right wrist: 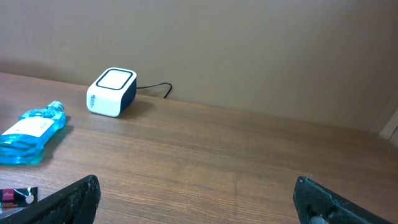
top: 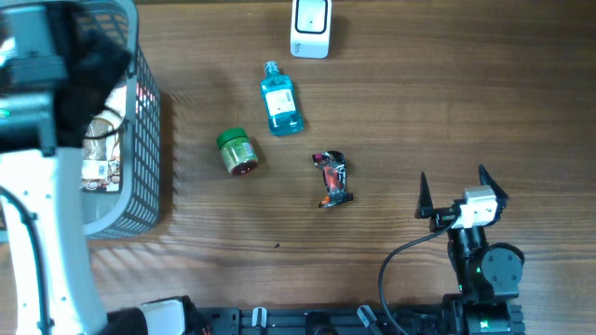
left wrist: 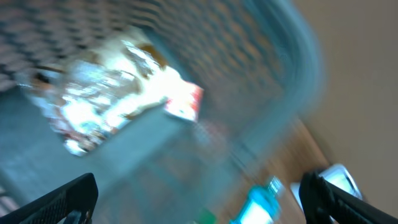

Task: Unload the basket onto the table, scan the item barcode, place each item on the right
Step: 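Reach the left gripper into the basket and grasp the brown PanTree bag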

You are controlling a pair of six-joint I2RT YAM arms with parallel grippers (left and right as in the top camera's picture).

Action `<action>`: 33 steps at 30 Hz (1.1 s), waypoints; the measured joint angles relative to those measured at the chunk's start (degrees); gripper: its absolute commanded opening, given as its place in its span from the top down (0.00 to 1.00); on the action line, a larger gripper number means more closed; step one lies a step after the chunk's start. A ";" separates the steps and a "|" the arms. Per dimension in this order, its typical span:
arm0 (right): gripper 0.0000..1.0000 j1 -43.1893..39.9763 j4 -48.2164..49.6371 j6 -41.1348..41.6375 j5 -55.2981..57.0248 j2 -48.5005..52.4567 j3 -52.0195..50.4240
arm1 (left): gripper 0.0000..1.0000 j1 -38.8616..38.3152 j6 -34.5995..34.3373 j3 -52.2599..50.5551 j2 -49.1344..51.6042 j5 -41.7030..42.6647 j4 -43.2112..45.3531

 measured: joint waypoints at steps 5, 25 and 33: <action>0.00 0.00 0.00 0.02 -0.02 0.00 0.00 | 0.00 12.74 11.89 -0.02 4.33 1.33 1.25; 0.00 0.00 0.00 0.00 0.00 0.00 0.00 | 0.00 13.20 58.64 -6.51 37.38 -5.05 8.90; 0.00 0.00 0.02 0.00 0.00 0.00 0.00 | 0.00 13.29 60.87 -18.18 34.10 -17.46 21.99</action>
